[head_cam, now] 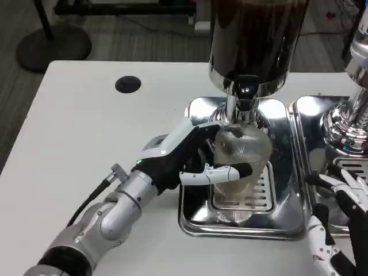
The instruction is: Grasp the cup under the faucet to collect the drink, then remove the cup.
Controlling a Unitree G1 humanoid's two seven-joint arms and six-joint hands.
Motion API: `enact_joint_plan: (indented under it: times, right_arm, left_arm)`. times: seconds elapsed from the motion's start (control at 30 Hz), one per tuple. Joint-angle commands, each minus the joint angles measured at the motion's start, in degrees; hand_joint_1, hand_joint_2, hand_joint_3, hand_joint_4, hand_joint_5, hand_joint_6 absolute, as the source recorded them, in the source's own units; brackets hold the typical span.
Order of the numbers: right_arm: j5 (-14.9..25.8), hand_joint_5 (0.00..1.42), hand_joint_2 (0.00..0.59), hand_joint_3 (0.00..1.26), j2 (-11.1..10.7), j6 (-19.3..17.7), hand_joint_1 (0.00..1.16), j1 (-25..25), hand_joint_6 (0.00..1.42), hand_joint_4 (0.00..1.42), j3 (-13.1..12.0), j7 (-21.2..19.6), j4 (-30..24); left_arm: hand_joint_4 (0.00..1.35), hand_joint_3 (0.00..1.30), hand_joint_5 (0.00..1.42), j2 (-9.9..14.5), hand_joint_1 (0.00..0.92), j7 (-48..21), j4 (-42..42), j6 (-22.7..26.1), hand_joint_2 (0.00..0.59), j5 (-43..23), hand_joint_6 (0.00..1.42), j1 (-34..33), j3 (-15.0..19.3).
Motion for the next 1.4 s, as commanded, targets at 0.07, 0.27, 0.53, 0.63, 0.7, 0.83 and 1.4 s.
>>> enact_joint_plan:
  times: [0.07,0.27,0.53,0.63,0.7,0.83,1.4]
  right_arm:
    - [-0.31,0.07,0.579,0.33,0.47,-0.71,0.38,0.50,0.22,0.12,-0.11,-0.53,-0.64]
    - [0.04,0.07,0.581,0.33,0.40,-0.72,0.38,-0.26,0.22,0.12,-0.10,-0.13,-0.35]
    - [0.34,0.08,0.582,0.33,0.40,-0.75,0.38,-1.11,0.23,0.13,-0.20,-0.18,0.14]
    - [0.57,0.08,0.582,0.33,0.39,-0.74,0.38,-1.29,0.23,0.13,-0.31,-0.18,0.37]
    - [0.64,0.08,0.582,0.33,0.36,-0.77,0.38,-1.51,0.23,0.13,-0.41,-0.23,0.58]
    - [0.84,0.08,0.582,0.33,0.34,-0.85,0.38,-2.30,0.23,0.13,-0.47,-0.22,1.21]
    - [2.11,0.09,0.573,0.33,0.19,-1.45,0.40,-4.43,0.23,0.14,-0.51,-0.55,4.22]
  left_arm:
    - [0.33,0.25,0.48,0.60,0.166,-1.40,-1.07,-0.98,0.107,0.16,0.61,-0.90,-0.34]
    - [0.21,0.20,0.35,1.90,0.082,-2.13,-2.93,-1.42,0.068,-0.49,0.42,-0.19,0.33]
    - [0.14,0.17,0.28,4.64,0.057,-3.34,-7.04,-3.01,0.057,-2.30,0.36,2.22,2.10]
    - [0.14,0.17,0.28,6.16,0.057,-4.66,-9.37,-3.23,0.056,-4.11,0.36,3.49,3.47]
    - [0.14,0.17,0.28,7.04,0.057,-5.62,-10.91,-3.32,0.056,-5.14,0.35,4.32,4.35]
    - [0.14,0.18,0.27,9.83,0.048,-8.75,-16.10,-3.79,0.057,-7.88,0.38,7.23,6.25]
    - [0.31,0.28,0.40,11.13,0.093,-25.47,-27.21,-3.21,0.098,-24.21,0.70,8.37,12.39]
